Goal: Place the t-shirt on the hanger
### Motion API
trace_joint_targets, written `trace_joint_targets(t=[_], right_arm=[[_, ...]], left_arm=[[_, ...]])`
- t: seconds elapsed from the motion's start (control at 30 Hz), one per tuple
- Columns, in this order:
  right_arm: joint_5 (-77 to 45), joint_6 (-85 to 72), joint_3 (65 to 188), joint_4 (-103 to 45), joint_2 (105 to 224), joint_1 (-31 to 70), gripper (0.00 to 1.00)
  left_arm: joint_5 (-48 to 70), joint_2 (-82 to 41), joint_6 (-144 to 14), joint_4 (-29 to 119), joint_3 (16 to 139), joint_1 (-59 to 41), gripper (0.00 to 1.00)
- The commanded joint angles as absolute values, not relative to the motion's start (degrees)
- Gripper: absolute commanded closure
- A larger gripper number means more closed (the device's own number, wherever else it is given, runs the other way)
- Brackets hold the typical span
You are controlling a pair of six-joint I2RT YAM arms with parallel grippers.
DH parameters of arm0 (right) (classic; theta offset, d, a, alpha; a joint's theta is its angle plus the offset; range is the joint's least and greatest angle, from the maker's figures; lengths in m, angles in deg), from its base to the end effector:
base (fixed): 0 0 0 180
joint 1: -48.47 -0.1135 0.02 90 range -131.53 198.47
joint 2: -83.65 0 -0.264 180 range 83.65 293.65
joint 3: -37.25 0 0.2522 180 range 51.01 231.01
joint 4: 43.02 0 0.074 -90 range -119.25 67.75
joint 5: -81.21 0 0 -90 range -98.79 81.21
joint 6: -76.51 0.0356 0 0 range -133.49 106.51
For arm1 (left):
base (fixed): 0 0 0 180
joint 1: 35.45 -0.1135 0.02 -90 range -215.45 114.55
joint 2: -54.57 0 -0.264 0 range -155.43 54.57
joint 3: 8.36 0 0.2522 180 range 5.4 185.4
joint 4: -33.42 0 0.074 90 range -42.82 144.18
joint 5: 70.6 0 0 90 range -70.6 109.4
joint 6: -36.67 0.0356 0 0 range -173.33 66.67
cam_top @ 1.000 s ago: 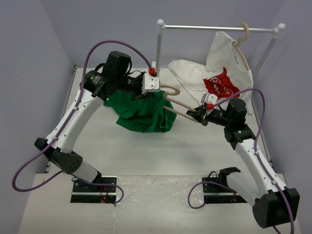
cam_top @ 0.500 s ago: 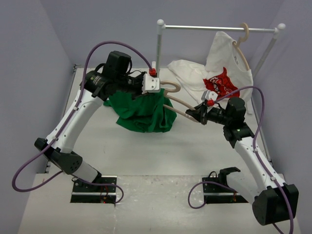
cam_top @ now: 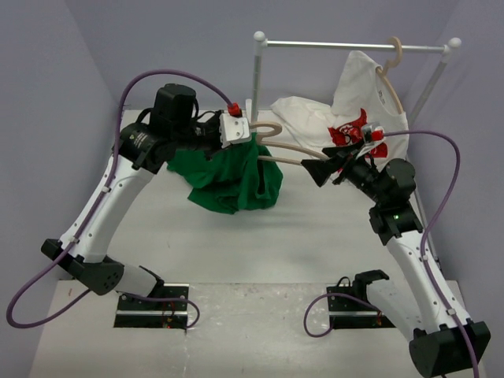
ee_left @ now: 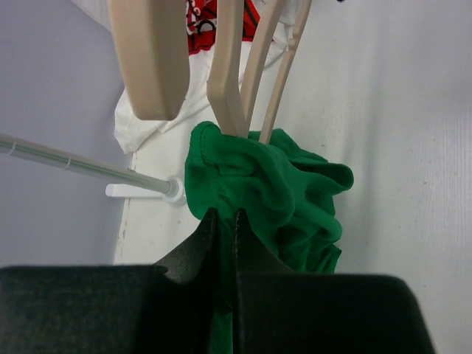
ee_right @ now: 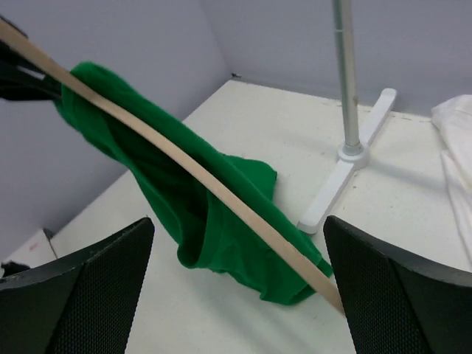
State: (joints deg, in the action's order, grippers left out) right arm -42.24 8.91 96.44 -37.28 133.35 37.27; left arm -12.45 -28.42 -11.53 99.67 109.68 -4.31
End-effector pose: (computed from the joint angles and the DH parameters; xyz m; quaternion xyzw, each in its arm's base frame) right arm 0.1938 0.0584 0.3632 -0.1452 0.6720 0.3904 0.6123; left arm 0.2329 -0.1626 0.4664 0.6063 0.5937 -0.1942 0.4922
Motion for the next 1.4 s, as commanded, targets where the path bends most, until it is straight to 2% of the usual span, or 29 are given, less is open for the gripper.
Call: trace_joint_targets(t=[0.0,0.2,0.33,0.43,0.53,0.6,0.7,0.9,1.07,1.1,1.3,1.37], right_arm=[[-26.07,19.33,95.78,-35.17,129.04,37.05,0.02],[-27.00,26.33,94.30,-34.07,128.73,35.61,0.21],[-26.32,26.59,92.10,-37.01,127.11,32.96,0.22],[-31.08,25.48,97.02,-35.42,133.45,29.44,0.25],[-27.38,23.20,100.18,-36.15,140.62,23.28,0.26],[-27.12,23.46,101.56,-37.68,145.28,20.75,0.31],[-26.77,23.93,103.70,-39.96,151.47,18.57,0.40],[-24.42,23.80,105.75,-43.61,158.28,16.35,0.46],[-23.81,23.48,106.59,-44.13,161.90,15.87,0.71],[-23.16,23.39,106.12,-44.68,162.22,15.89,0.83],[-19.86,22.00,105.93,-42.42,161.78,16.58,1.00],[-17.30,21.58,106.10,-39.09,160.78,18.82,1.00]], left_arm=[[-3.83,-23.15,-18.80,86.74,105.92,-5.21,1.00],[1.13,-20.52,-28.46,80.58,101.56,-5.36,1.00],[2.16,-21.54,-33.56,80.95,102.75,-5.33,1.00],[-1.54,-20.97,-35.16,80.13,102.96,-5.33,1.00],[-6.36,-20.19,-36.75,78.09,102.70,-5.34,1.00],[-8.31,-19.83,-37.46,77.53,102.61,-5.32,1.00],[-9.01,-19.59,-38.05,77.15,102.50,-5.30,1.00],[-8.59,-19.43,-37.98,77.34,102.07,-5.30,1.00],[-8.06,-19.26,-37.57,77.24,102.00,-5.37,1.00],[-7.87,-19.27,-37.50,77.24,101.98,-5.30,1.00],[-6.78,-19.49,-37.44,77.67,101.38,-5.30,1.00],[-5.96,-19.54,-37.62,78.62,101.38,-5.30,1.00]])
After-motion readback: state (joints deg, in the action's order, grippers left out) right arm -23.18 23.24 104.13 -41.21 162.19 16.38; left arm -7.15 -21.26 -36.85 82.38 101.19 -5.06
